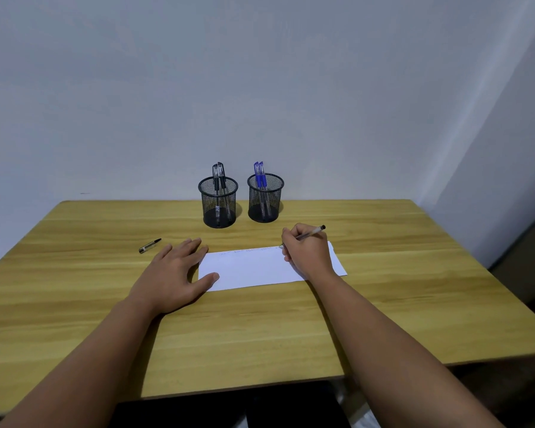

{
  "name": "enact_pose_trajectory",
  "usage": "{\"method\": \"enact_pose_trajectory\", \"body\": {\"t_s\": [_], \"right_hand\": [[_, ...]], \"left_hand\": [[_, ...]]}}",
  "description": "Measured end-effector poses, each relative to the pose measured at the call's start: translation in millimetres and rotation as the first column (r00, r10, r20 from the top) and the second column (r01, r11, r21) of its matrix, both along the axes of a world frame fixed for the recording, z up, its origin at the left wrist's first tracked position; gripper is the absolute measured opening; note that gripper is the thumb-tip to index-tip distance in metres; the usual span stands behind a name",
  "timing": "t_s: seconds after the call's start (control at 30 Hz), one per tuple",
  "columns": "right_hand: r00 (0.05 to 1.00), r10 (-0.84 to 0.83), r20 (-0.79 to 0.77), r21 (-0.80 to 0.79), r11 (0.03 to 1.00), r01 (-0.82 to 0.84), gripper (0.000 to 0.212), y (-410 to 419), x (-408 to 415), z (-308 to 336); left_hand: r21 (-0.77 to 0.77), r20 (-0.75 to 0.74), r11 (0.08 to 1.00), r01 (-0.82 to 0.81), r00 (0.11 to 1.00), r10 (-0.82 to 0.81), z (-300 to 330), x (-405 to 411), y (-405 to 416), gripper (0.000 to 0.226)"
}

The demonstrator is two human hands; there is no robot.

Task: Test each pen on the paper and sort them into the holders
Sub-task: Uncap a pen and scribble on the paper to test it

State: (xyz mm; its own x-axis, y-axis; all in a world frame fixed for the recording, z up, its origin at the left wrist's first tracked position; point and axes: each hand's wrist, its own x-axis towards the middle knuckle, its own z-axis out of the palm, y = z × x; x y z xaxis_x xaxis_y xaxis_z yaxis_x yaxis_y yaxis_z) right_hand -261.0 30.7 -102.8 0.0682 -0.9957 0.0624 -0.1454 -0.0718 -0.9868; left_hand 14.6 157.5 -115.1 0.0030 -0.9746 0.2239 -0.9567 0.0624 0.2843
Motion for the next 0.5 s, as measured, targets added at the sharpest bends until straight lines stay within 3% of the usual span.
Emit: {"method": "enact_pose_trajectory", "body": {"t_s": [0.5], "right_hand": [[0.995, -0.024, -0.092, -0.02, 1.0, 0.023, 0.041, 2.6, -0.3, 1.0]], "left_hand": [[-0.005, -0.002, 1.0, 0.009, 1.0, -0.009, -0.8, 1.2, -0.1, 0.089]]}}
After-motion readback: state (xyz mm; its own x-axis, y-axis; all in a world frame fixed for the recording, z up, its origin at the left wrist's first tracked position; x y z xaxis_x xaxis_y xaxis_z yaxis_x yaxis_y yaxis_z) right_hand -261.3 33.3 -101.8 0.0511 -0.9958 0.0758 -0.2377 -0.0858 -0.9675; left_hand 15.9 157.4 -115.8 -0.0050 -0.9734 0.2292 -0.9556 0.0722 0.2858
